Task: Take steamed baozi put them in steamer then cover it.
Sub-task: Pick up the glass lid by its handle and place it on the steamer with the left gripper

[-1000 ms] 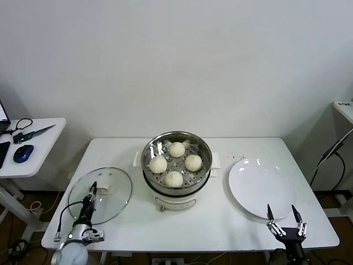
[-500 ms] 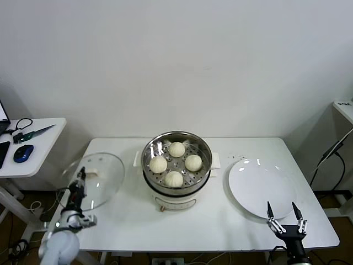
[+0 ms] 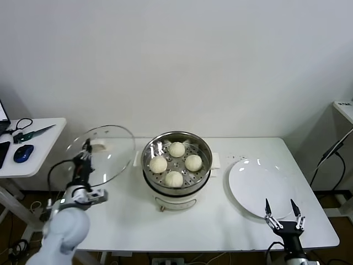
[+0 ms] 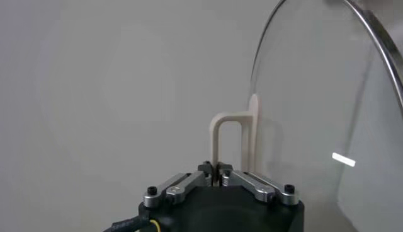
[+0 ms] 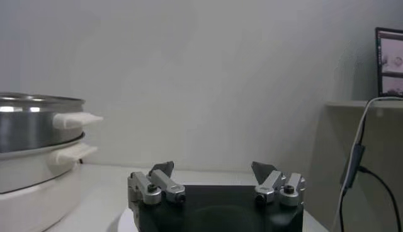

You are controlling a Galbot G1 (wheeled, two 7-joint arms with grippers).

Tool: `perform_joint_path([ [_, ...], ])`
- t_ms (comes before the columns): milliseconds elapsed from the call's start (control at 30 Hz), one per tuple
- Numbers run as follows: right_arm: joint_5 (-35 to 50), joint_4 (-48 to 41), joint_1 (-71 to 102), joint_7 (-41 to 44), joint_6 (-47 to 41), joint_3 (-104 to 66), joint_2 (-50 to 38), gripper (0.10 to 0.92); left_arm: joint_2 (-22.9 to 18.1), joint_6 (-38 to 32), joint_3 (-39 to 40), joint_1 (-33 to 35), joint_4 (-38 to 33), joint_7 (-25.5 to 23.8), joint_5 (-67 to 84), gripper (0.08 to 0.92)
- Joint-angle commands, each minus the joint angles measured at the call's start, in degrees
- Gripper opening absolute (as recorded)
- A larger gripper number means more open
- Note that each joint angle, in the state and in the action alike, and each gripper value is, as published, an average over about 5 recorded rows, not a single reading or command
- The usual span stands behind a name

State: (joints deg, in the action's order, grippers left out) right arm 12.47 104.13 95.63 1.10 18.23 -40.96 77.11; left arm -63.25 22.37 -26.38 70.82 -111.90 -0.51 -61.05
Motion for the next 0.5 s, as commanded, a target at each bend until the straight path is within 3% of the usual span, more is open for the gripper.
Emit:
perform_joint_path([
  [33,-1.63,-0.63,-1.84,-1.01,-1.79,1.68,-0.05,0.823,1.84,10.23,8.76,-2.75,-9.24,-5.35,-2.39,0.138],
  [267,-2.01,-2.58,-3.73,-1.31,-1.77,3.31,-0.1,0.823,-5.85,16.26,22.92,-8.94,-8.83,-12.13,-15.79,0.138],
  [500,-2.17,-3.43,-5.06,-1.68,-1.75,4.03,-0.01,0.823,-15.24,17.97,29.11,-12.0,-4.75,-16.2,-26.49,0.138],
])
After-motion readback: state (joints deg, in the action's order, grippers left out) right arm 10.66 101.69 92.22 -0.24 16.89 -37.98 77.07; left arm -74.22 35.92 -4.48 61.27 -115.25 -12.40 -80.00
